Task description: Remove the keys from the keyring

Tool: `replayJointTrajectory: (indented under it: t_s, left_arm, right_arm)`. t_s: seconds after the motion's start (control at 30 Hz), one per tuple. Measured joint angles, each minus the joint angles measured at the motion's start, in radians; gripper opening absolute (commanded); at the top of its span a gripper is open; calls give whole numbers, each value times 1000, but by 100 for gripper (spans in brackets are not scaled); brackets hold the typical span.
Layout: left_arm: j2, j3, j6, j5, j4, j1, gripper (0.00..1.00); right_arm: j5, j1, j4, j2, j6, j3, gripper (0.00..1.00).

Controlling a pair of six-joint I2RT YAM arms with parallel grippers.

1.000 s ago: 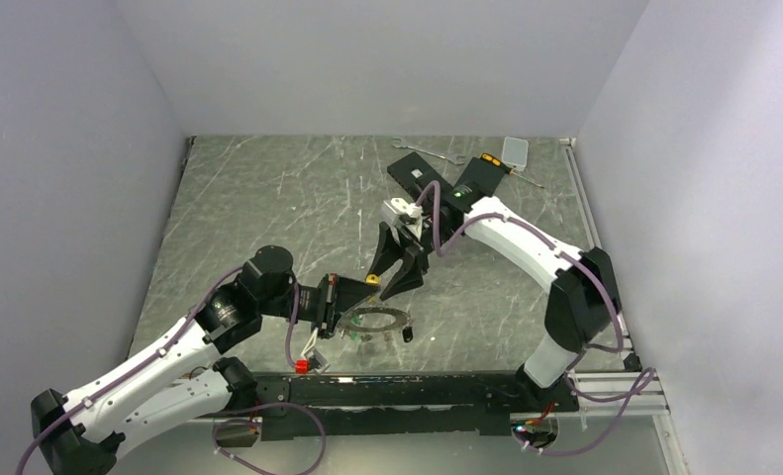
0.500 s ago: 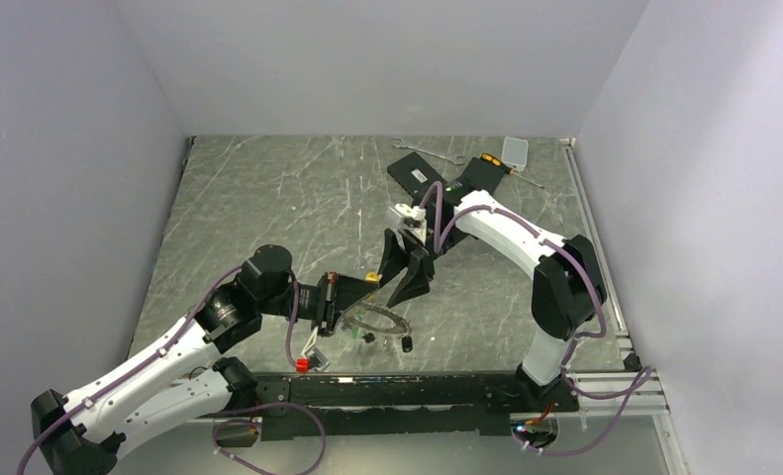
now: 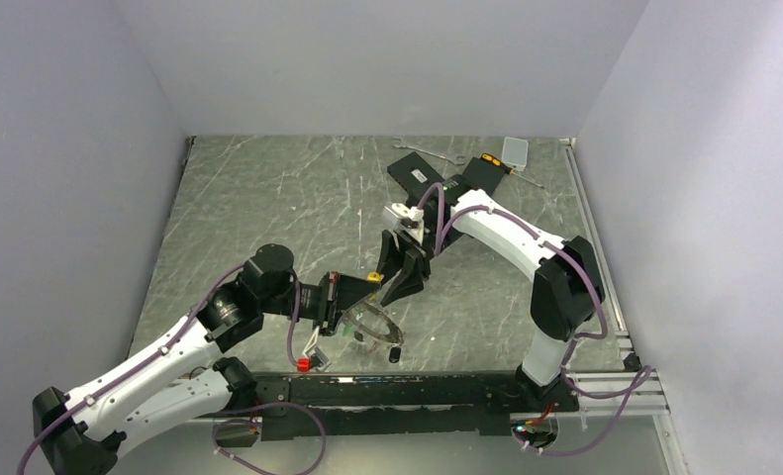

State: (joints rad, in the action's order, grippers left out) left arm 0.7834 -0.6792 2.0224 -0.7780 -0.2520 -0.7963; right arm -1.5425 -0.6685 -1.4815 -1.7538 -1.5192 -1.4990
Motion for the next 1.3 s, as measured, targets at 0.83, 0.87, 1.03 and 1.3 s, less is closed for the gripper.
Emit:
replayJointTrajectory:
  t_s: [0.83, 0.87, 1.03, 1.3]
  left_arm:
    - [-13, -10, 0, 51, 2, -2, 0]
    - [-16, -10, 0, 63, 3, -2, 0]
    - [-42, 7, 13, 141, 37, -2, 0]
    - [-122, 121, 36, 272, 81, 8, 0]
  right_arm:
    - [-13, -5, -3, -45, 7, 0, 0]
    - [-14, -3, -3, -45, 12, 0, 0]
    - [-33, 12, 0, -48, 50, -2, 0]
    - [-25, 117, -4, -81, 155, -59, 0]
